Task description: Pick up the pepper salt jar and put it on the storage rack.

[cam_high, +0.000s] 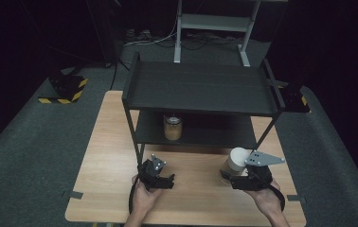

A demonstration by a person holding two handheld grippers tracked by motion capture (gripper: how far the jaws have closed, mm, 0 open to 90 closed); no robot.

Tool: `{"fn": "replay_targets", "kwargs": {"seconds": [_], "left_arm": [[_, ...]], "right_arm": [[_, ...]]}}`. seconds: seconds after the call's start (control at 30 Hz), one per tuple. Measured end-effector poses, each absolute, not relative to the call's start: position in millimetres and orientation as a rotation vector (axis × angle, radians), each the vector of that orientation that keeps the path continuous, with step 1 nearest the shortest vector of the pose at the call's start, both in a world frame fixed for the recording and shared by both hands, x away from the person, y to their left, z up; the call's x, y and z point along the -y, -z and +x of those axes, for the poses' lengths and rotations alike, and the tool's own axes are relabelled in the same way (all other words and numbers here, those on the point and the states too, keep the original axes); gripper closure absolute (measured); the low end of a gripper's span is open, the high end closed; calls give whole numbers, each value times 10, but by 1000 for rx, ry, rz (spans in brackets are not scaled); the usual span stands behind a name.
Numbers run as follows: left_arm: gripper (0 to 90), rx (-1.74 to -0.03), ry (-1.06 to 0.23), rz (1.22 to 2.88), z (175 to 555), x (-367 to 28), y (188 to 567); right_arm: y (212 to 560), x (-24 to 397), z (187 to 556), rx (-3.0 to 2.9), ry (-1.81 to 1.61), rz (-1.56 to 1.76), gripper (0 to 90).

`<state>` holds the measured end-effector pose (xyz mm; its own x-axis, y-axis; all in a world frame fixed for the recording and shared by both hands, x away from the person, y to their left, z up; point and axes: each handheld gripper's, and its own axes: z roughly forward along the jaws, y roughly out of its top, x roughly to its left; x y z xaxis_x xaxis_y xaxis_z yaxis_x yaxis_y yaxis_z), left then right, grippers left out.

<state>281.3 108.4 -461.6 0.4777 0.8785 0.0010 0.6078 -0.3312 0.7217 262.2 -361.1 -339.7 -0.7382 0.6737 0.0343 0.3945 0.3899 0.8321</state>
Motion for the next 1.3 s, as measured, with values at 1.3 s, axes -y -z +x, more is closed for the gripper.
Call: {"fn": "replay_targets", "kwargs": {"seconds": [1.3], "left_arm": [[27,-1222,-523,2063,2814,-1086,4615]], "right_arm": [[2994,3352,3046,-2303,-1301,929,288]]}}
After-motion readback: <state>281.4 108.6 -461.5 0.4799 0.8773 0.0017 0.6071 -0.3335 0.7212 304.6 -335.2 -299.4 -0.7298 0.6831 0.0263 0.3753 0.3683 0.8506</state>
